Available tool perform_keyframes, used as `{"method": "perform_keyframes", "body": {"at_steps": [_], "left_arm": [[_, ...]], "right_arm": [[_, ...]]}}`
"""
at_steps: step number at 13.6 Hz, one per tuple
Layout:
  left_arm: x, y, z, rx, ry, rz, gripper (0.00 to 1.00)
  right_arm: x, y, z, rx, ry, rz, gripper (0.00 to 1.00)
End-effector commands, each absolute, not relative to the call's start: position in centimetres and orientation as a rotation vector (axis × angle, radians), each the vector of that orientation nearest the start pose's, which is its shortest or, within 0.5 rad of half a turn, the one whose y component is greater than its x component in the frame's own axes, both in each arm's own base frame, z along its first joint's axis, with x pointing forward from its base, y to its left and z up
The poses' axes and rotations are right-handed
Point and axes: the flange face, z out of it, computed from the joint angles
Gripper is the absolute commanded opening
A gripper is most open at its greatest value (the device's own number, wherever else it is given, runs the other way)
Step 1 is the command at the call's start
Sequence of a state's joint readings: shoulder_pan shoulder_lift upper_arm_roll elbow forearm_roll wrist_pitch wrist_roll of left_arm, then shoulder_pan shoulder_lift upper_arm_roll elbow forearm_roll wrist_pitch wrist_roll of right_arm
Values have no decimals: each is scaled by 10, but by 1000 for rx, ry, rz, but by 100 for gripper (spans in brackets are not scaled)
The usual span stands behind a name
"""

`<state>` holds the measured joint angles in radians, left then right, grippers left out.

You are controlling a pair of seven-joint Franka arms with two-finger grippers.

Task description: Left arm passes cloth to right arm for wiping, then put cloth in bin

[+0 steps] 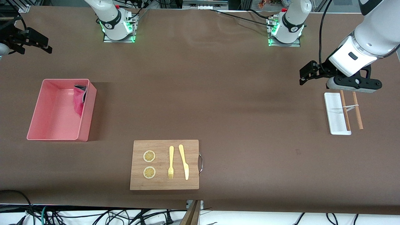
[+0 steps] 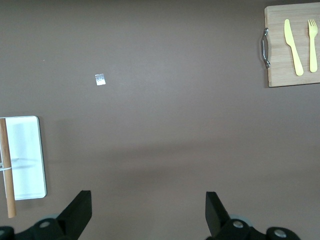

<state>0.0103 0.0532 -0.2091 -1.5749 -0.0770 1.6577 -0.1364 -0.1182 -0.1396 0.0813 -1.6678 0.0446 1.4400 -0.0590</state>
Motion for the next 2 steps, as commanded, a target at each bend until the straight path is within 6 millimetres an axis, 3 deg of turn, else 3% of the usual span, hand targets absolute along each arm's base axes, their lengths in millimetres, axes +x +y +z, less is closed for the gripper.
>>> {"method": "perform_keyframes", "body": {"at_steps": [1, 2], "left_arm": [[571, -118, 603, -3250, 76, -33, 100], [571, -118, 604, -3250, 76, -35, 100]], "right_arm": [[501, -5, 650, -3095, -38, 134, 100], [500, -6, 651, -3095, -36, 131, 100]]}}
